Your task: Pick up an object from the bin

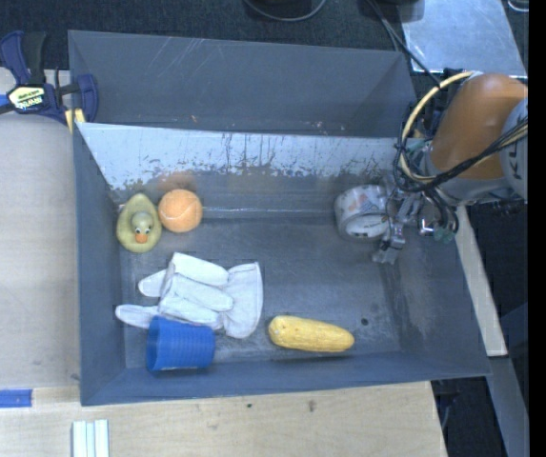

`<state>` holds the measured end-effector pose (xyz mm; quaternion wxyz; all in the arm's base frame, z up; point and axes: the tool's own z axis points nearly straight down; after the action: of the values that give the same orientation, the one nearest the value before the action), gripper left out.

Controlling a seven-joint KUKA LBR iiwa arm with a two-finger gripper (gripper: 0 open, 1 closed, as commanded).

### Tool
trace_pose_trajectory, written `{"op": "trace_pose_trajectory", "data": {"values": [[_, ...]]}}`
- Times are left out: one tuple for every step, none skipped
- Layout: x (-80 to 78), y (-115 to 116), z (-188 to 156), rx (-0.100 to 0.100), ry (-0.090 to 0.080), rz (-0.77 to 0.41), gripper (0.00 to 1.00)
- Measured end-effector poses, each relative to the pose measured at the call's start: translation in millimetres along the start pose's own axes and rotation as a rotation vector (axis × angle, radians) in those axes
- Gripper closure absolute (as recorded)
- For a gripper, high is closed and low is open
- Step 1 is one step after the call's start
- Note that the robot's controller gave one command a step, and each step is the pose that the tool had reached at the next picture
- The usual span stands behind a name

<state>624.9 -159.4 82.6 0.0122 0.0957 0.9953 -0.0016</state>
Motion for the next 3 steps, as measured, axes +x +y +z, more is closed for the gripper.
{"op": "trace_pose_trajectory", "data": {"values": [[5.0,11.1,-12.5,-0.002,-0.002,0.097,1.00],[4.8,9.8,-11.5,-0.002,-0.002,0.109,1.00],[4.9,9.6,-14.2,-0.002,-0.003,0.114,1.00]]}}
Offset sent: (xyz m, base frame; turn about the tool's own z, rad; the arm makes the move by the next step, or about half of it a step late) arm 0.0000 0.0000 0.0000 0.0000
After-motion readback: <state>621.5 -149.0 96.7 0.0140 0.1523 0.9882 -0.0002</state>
